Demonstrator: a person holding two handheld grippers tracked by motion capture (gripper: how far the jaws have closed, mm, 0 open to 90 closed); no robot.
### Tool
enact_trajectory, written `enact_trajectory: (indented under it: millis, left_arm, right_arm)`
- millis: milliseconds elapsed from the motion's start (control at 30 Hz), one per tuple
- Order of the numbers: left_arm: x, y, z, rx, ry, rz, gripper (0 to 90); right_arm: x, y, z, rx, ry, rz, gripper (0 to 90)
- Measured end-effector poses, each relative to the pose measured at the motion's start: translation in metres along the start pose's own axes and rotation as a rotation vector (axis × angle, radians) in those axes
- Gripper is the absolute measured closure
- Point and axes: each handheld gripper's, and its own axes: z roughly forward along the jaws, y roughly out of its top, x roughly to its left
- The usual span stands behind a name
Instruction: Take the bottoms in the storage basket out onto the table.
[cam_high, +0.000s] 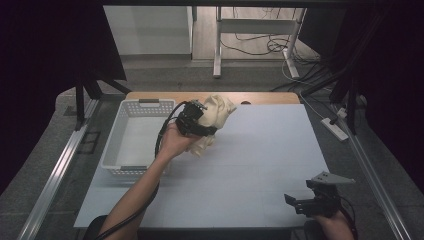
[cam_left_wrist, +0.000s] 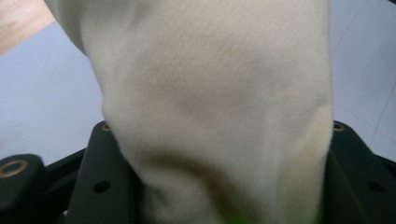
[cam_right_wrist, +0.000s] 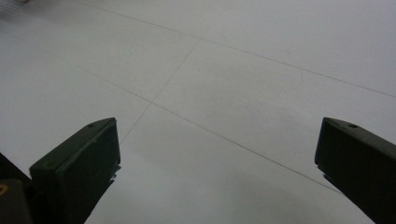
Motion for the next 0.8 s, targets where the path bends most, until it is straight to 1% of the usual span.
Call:
enact_trajectory:
  millis: [200, 433, 800]
  left_arm:
    - [0.001, -0.003, 0.011, 0.018, -0.001, -0.008, 47.1]
    - [0.002, -0.008, 0.020, 0.023, -0.002, -0.026, 47.0]
    - [0.006, -0.014, 0.036, 0.055, 0.017, -0.054, 46.5]
  right_arm:
    - [0.000, 0.000, 0.001, 0.010, 0.008, -0.004, 0.4]
    - [0.001, 0.000, 0.002, 0.018, 0.007, -0.013, 0.5]
    - [0.001, 0.000, 0.002, 0.019, 0.007, -0.016, 0.6]
